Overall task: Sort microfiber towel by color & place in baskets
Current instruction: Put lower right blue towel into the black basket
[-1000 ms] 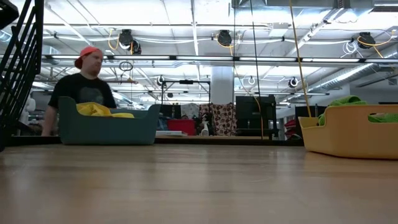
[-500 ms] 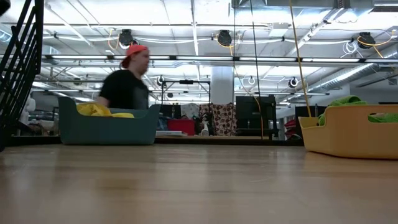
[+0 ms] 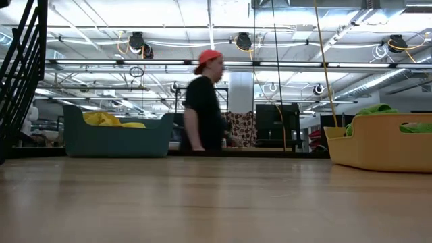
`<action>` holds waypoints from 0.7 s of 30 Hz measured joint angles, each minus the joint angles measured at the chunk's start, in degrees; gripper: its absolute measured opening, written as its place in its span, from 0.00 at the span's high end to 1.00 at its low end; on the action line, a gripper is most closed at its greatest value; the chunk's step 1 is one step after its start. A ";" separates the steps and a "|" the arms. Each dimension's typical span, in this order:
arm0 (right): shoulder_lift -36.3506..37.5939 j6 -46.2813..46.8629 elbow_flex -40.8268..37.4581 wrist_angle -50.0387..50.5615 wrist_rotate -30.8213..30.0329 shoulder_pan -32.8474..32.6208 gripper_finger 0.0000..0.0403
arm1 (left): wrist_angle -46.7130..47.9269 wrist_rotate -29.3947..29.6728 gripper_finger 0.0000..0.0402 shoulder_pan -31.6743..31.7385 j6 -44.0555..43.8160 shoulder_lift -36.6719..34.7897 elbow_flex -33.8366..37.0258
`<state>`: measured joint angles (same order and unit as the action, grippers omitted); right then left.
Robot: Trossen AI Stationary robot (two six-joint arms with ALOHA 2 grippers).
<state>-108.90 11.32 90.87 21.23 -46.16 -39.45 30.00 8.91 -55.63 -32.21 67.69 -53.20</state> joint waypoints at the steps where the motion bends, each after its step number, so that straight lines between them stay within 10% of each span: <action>1: 0.00 0.01 0.00 0.00 0.01 -0.02 0.56 | -0.96 -0.68 0.57 -0.20 0.09 0.32 0.01; 21: 0.00 0.25 0.00 0.09 0.01 -0.03 0.56 | -0.93 -3.30 0.93 4.92 2.43 23.49 0.08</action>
<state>-108.90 11.57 90.87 21.32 -46.15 -39.48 29.07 5.61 -50.70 -29.78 91.19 -53.12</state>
